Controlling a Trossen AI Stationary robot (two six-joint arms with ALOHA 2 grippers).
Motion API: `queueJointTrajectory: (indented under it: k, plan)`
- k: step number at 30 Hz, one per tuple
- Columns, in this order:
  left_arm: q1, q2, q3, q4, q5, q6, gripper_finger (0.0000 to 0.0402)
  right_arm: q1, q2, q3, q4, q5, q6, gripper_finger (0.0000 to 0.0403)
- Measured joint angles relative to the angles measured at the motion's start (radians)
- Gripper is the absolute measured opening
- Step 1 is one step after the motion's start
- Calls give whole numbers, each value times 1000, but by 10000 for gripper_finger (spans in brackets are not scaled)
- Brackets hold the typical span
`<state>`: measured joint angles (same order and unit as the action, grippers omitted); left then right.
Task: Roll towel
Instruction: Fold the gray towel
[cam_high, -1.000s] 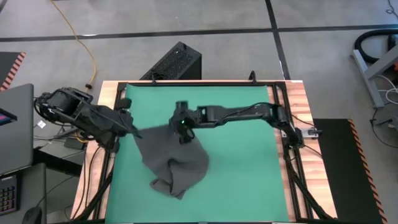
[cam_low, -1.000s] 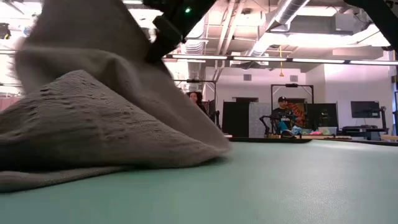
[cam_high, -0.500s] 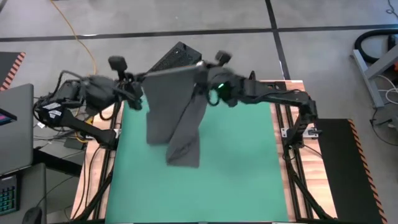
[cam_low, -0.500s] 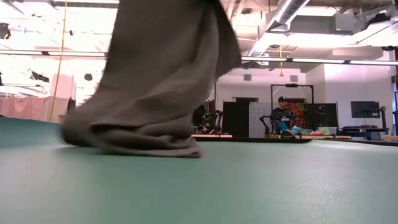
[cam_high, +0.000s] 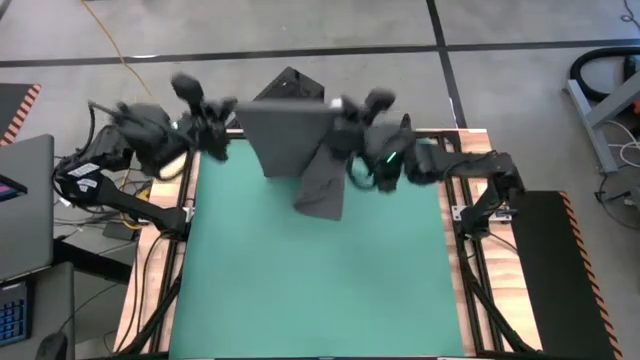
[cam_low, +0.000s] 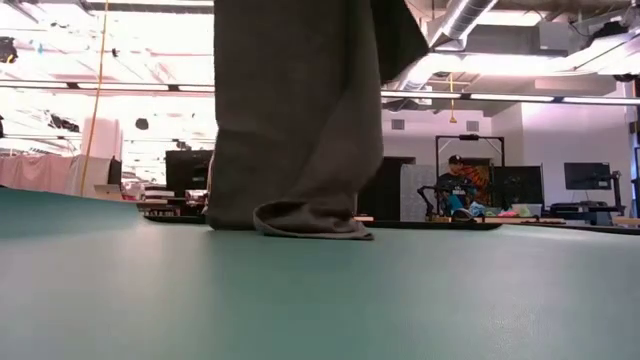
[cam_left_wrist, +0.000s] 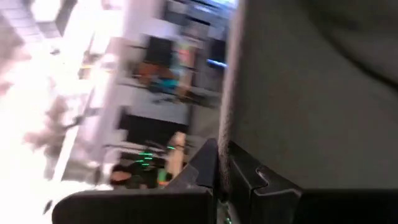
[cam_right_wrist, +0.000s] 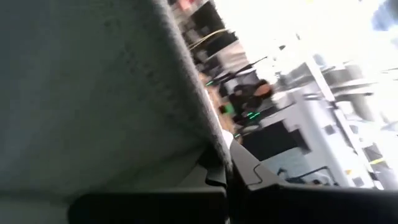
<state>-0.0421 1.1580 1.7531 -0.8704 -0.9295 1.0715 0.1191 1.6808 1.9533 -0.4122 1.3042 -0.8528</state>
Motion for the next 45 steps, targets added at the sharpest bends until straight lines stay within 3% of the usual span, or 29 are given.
queueJointTrajectory:
  k: [3,6,8,11,14,20,25,27,32,37,45]
  plan:
    - [-79,2,0,-350,83,-340,0,95,57,-1,-343,-47,429,8]
    - [-122,3,-20,-558,330,-686,0,160,133,0,-623,-205,886,8]
    - [-134,5,-53,-609,478,-848,0,189,200,1,-740,-311,1087,8]
    - [-161,4,-134,-620,663,-1007,0,224,312,2,-778,-453,1193,8]
    - [-202,4,-246,-609,764,-1042,0,257,415,2,-713,-570,1179,13]
    - [-265,3,-484,-524,786,-1063,0,291,524,0,-635,-697,1162,19]
    - [-274,-7,-584,-549,787,-1087,0,290,495,0,-677,-766,1336,52]
    - [-274,-20,-590,-597,759,-1107,0,293,472,-3,-685,-767,1366,74]
    - [-258,-79,-576,-703,544,-1240,0,279,378,-1,-679,-749,1386,139]
    - [-249,-144,-573,-623,593,-1284,0,267,369,-1,-643,-782,1386,185]
    - [-249,-153,-573,-584,597,-1279,0,311,456,-2,-489,-846,1315,201]
